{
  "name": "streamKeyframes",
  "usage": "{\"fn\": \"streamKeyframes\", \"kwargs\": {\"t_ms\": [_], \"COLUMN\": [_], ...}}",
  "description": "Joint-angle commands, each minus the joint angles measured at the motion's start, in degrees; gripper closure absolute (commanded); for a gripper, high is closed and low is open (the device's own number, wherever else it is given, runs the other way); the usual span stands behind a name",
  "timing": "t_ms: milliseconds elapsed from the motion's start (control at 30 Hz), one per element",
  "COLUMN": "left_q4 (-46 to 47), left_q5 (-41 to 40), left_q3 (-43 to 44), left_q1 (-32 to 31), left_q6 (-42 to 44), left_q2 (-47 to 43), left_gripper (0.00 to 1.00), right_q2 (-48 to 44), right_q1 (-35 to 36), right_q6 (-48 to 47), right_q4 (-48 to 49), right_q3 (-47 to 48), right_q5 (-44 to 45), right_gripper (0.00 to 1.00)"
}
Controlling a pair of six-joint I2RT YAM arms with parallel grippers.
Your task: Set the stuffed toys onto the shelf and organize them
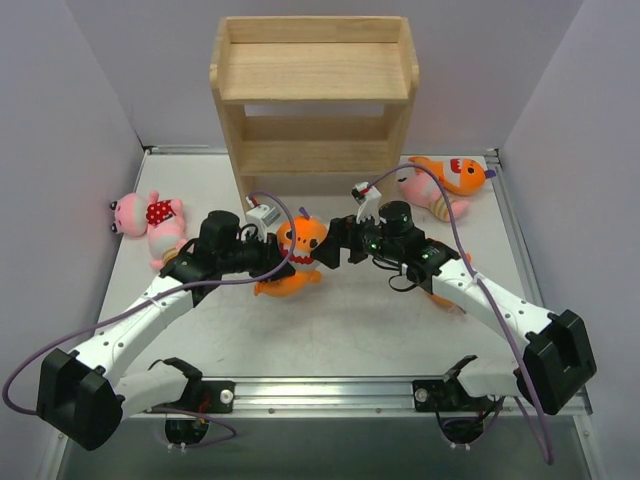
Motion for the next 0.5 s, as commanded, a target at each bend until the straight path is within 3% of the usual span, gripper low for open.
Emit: {"fn": "streamKeyframes", "kwargs": {"t_ms": [0,167,367,433,467], "left_q4": [4.4,7.6,8.5,8.4,8.2], "left_q5": [3.6,4.3,3.7,3.7,3.7], "left_q3": [1.6,0.1,-1.0,-1.2,-1.2], "left_q1": [-0.4,-0.5,-0.6,-0.6,-0.6], "left_q6": [1.6,0.4,0.2,0.2,0.1], "left_q2": [-1.1,-2.1,-2.3,-2.2,-2.3], "left_gripper": [0.98,0.98,0.98,0.97,0.98], "right_q2": [2.2,4.8,5.6,4.6,4.3], "right_q1": [1.1,2.6,4.0,3.9,4.0], "right_q6": [2.1,2.6,3.1,2.8,2.7], "right_q4": [7.1,11.5,14.8,15.0,15.1], "right_q3": [3.7,3.9,3.8,3.6,3.2], "right_q5": [-0.5,-2.7,-6.9,-7.0,-7.0], "right_gripper": [0.01,0.04,0.27,0.38,0.48]}}
